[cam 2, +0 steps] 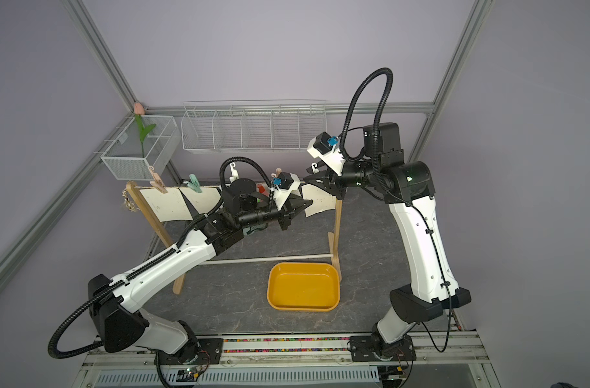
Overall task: Remove the postcards from the strings
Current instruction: Remove the clamp from the clothesline.
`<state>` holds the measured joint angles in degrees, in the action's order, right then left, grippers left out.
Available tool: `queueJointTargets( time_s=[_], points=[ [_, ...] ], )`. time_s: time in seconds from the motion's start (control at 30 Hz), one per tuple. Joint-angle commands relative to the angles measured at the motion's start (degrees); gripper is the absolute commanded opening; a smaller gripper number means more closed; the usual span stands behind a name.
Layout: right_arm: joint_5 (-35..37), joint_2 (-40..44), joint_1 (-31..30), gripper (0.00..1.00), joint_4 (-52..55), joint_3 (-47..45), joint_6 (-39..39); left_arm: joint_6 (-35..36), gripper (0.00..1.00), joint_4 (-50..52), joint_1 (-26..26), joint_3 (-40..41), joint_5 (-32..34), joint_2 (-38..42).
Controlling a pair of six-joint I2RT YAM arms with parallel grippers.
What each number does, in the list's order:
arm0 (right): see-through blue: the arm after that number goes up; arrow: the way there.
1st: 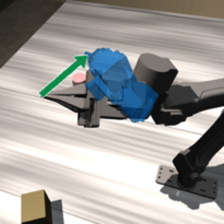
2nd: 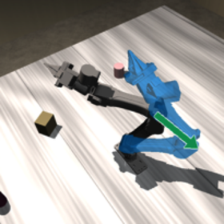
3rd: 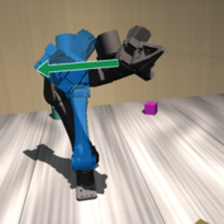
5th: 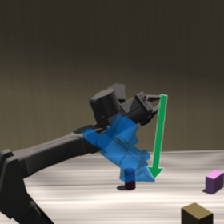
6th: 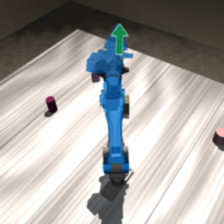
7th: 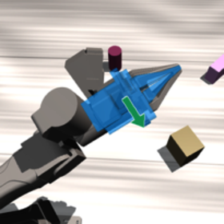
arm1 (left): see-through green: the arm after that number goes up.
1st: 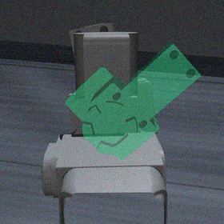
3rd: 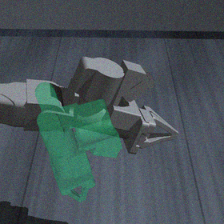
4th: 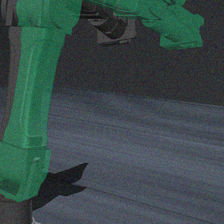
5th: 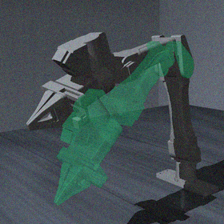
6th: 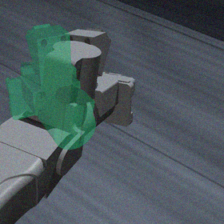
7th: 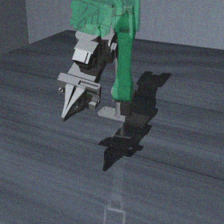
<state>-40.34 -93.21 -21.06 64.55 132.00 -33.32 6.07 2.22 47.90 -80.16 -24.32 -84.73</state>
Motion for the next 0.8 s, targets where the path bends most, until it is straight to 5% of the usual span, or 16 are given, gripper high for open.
queueJointTargets(
  time_s=[0.0,0.77],
  points=[
    [-1.7,1.5,-0.5,0.23,0.0,-0.8,-0.4,-0.8,0.00,-0.1,-0.1,-1.6,-0.9,-0.2],
    [2.8,7.3,-0.5,0.22,-14.6,-5.9,6.5,3.4,0.00,3.7,0.0,8.2,-1.6,6.2]
  ],
)
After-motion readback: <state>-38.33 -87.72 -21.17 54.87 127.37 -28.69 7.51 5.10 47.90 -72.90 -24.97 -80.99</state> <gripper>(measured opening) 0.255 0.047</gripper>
